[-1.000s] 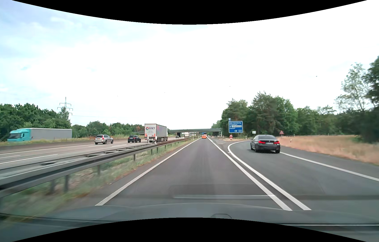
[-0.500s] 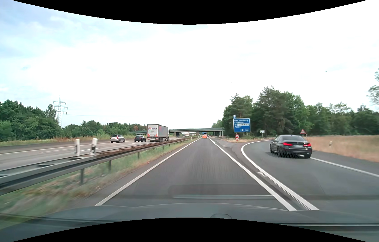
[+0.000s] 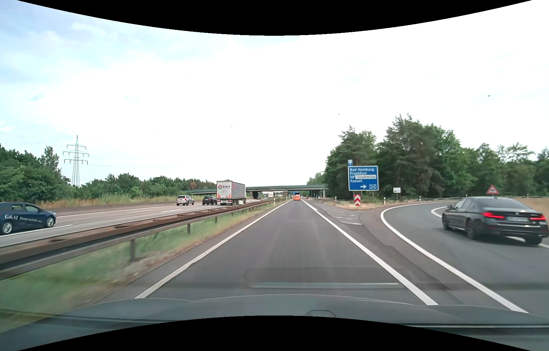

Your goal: Follow the waypoints while adhering to traffic rules and regulations

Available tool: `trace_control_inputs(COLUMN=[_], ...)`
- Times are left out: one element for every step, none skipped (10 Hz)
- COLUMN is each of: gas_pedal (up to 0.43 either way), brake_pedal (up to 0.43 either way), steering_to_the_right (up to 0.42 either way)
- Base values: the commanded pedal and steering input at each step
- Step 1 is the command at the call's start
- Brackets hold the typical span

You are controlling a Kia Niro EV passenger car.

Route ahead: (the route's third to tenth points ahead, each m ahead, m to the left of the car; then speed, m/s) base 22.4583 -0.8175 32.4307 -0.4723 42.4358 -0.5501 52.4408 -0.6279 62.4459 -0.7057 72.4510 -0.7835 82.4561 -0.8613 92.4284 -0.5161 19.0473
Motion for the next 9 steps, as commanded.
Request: trace_control_inputs(gas_pedal=[0.287,0.287,0.287,0.287,0.287,0.287,0.287,0.287,0.287], brake_pedal=[0.000,0.000,0.000,0.000,0.000,0.000,0.000,0.000,0.000], steering_to_the_right=[-0.003,-0.003,-0.003,-0.003,-0.003,-0.003,-0.003,-0.003,-0.003])
